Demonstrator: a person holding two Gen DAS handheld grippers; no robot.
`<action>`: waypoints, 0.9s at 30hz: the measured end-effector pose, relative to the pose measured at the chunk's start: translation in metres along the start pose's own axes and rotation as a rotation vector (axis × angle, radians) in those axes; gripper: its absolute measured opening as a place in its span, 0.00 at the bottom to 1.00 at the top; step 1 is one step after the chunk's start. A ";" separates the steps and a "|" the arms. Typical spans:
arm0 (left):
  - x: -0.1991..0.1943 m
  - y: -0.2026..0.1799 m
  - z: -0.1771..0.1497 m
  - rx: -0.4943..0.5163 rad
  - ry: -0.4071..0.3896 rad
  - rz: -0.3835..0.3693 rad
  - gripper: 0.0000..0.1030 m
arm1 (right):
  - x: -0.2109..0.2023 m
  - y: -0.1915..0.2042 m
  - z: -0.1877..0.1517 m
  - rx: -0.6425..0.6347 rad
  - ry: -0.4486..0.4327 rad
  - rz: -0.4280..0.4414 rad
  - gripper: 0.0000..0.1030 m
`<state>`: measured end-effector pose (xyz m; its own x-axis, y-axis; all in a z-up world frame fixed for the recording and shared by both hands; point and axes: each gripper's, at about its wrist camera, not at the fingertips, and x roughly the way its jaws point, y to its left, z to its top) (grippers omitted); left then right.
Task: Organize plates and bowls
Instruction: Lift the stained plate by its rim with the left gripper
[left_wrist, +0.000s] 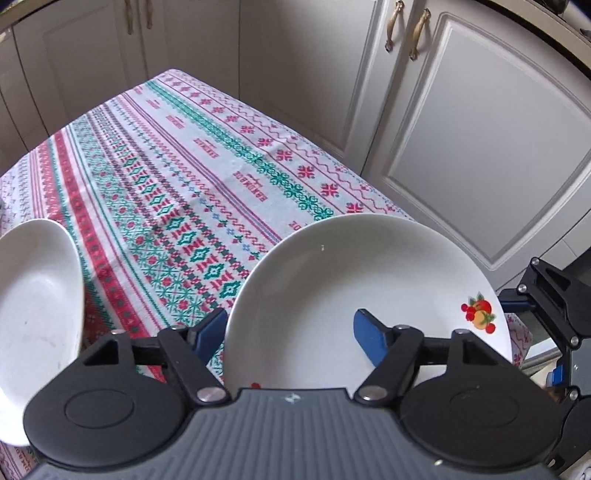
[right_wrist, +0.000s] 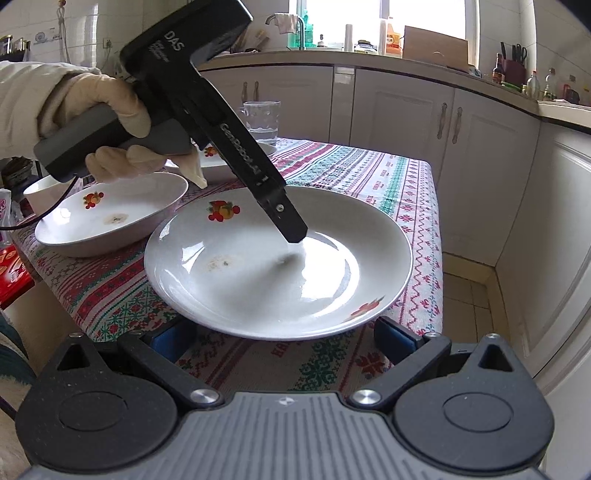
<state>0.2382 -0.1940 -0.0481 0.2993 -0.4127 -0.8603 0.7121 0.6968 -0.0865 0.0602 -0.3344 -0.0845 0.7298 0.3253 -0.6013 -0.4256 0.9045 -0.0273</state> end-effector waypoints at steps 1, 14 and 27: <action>0.002 0.001 0.001 0.001 0.005 -0.005 0.68 | 0.000 0.000 0.001 -0.003 0.003 0.003 1.00; 0.005 0.002 0.007 0.014 0.027 -0.025 0.64 | 0.004 -0.001 0.009 -0.013 0.029 0.030 1.00; -0.001 0.009 0.012 0.000 -0.003 -0.030 0.64 | 0.006 -0.003 0.020 -0.042 0.058 0.018 1.00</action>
<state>0.2519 -0.1937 -0.0420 0.2797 -0.4352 -0.8558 0.7205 0.6843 -0.1125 0.0771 -0.3294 -0.0720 0.6902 0.3237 -0.6472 -0.4610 0.8860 -0.0486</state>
